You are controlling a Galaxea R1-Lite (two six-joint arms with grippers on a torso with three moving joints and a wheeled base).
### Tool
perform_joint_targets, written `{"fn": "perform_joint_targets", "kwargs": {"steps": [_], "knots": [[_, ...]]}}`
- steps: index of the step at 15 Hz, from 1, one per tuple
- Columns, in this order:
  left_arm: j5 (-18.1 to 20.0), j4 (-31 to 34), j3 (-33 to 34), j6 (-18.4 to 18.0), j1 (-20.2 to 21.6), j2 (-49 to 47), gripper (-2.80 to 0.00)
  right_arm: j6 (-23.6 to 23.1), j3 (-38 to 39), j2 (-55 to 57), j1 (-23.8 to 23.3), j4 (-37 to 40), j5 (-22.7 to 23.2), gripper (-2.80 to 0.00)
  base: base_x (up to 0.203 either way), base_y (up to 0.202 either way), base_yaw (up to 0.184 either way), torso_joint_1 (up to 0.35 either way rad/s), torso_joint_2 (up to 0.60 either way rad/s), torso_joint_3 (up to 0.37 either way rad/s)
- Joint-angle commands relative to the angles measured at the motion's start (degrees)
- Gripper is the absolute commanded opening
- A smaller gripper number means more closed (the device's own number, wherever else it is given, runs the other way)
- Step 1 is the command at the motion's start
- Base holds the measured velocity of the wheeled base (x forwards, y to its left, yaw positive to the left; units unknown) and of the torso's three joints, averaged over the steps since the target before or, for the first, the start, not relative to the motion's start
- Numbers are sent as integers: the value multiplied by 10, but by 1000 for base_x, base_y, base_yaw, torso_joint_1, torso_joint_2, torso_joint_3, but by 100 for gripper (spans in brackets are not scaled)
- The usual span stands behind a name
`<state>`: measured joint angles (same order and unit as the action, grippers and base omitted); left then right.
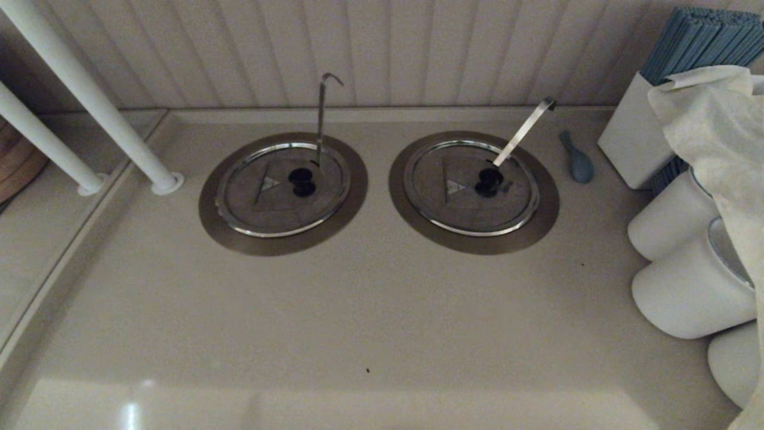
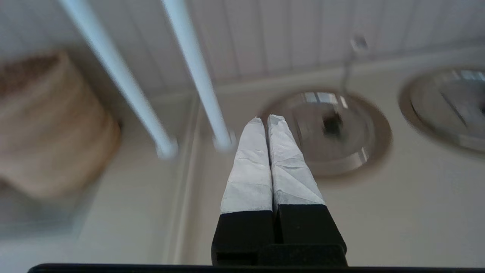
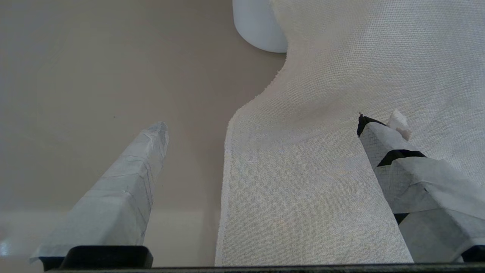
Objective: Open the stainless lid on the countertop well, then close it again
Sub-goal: Open the lid
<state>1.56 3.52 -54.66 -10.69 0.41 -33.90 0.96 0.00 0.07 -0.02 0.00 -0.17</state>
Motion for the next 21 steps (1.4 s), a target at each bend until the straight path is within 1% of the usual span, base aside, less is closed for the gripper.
{"fn": "perform_joint_targets", "kwargs": {"steps": [1, 2, 3, 4, 7, 9, 10, 11, 13, 15, 17, 18, 19, 20, 21], "knots": [[0, 1, -89, -3, -5, -180, -280, 0, 0, 1, 0, 0, 0, 0, 0, 0, 0, 0, 0, 0], [-2, 0, -124, -2, -18, -246, -280, 0, 0, 1, 0, 0, 0, 0, 0, 0, 0, 0, 0, 0], [-5, -6, -155, 6, -31, -312, -280, 0, 0, 1, 0, 0, 0, 0, 0, 0, 0, 0, 0, 0], [-10, -23, -177, 27, -47, -375, 0, 0, 0, 1, 0, 0, 0, 0, 0, 0, 0, 0, 0, 0], [-41, -112, -206, 87, -97, -529, 0, 0, 0, 1, 0, 0, 0, 0, 0, 0, 0, 0, 0, 0], [-68, -195, -216, 126, -118, -617, 0, 0, 0, 1, 0, 0, 0, 0, 0, 0, 0, 0, 0, 0], [-78, -241, -219, 142, -126, -656, 0, 0, 0, 1, 0, 0, 0, 0, 0, 0, 0, 0, 0, 0], [-84, -271, -219, 153, -132, -685, 0, 0, 0, 1, 0, 0, 0, 0, 0, 0, 0, 0, 0, 0], [-87, -293, -218, 168, -142, -721, 0, 0, 0, 1, 0, 0, 0, 0, 0, 0, 0, 0, 0, 0], [-87, -313, -215, 178, -144, -737, 0, 0, 0, 1, 0, 0, 0, 0, 0, 0, 0, 0, 0, 0], [-75, -341, -195, 199, -143, -743, 0, 0, 0, 1, 0, 0, 0, 0, 0, 0, 0, 0, 0, 0], [-67, -354, -186, 199, -143, -751, 0, 0, 0, 1, 0, 0, 0, 0, 0, 0, 0, 0, 0, 0], [-60, -387, -178, 199, -146, -768, 0, 0, 0, 1, 0, 0, 0, 0, 0, 0, 0, 0, 0, 0], [-61, -408, -177, 201, -154, -774, 0, 0, 0, 1, 0, 0, 0, 0, 0, 0, 0, 0, 0, 0], [-63, -411, -177, 201, -160, -772, 0, 0, 0, 1, 0, 0, 0, 0, 0, 0, 0, 0, 0, 0]]}}
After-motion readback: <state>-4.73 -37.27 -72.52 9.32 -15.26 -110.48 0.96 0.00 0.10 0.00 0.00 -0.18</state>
